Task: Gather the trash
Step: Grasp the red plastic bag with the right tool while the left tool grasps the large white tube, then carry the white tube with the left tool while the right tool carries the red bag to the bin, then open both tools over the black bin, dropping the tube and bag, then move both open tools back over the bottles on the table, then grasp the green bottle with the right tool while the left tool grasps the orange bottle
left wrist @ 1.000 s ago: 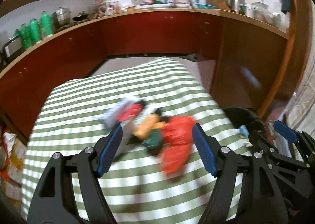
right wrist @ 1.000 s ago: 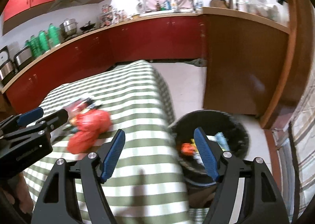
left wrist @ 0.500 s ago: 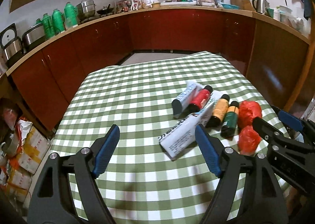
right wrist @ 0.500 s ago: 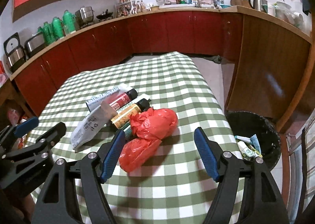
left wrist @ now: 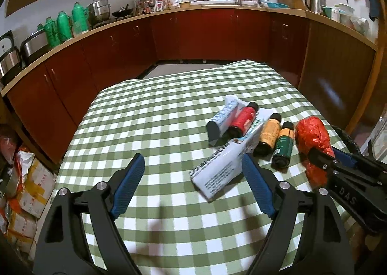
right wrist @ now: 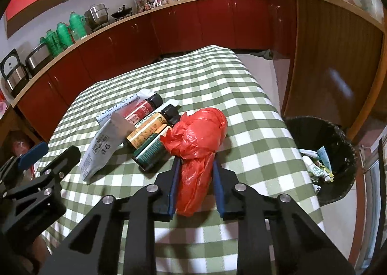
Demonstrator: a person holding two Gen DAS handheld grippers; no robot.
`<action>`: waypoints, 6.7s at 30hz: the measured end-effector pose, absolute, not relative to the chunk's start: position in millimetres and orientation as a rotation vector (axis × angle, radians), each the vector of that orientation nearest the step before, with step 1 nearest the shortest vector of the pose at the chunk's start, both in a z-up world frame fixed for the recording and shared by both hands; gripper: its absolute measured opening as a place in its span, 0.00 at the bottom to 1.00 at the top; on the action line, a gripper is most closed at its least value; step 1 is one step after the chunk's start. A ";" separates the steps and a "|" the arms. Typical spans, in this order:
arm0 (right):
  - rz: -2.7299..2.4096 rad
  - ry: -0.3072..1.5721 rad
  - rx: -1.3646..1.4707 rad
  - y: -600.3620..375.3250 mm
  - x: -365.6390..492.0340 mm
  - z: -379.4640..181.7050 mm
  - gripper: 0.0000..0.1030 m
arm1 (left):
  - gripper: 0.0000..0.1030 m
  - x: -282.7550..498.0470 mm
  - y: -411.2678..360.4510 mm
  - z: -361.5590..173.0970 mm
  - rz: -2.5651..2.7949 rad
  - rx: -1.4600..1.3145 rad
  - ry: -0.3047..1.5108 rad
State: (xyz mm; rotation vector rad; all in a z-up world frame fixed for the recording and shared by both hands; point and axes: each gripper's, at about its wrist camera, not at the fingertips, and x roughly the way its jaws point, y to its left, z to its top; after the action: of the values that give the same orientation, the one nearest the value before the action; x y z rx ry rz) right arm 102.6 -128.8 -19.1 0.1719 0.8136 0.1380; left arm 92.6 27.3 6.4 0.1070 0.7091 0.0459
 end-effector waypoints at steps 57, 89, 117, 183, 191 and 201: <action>0.048 0.708 0.112 -191.0 60.6 -4.0 0.22 | 0.14 61.3 -3.8 5.0 -0.056 0.000 0.748; -0.068 0.613 0.100 -336.5 77.4 -3.9 0.22 | 0.14 132.9 -227.1 -5.9 -0.272 0.059 0.761; -0.016 0.658 0.144 -289.7 78.5 -2.4 0.43 | 0.48 115.9 -164.1 -1.0 -0.201 0.080 0.755; 0.106 0.770 0.071 -157.9 96.4 -16.1 0.24 | 0.56 94.3 -8.4 -17.8 -0.050 0.051 0.793; 0.063 0.743 0.079 -183.8 92.7 -12.7 0.24 | 0.56 102.5 -39.3 -16.3 -0.099 0.072 0.786; 0.033 0.735 0.125 -215.5 88.2 -14.8 0.24 | 0.57 127.6 -72.7 -24.0 -0.152 0.111 0.801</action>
State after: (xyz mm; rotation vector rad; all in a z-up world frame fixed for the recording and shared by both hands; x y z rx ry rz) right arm 88.2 -215.5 -14.8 0.1252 0.7350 0.0327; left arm 127.6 -72.7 -24.0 0.1111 0.8013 -0.1516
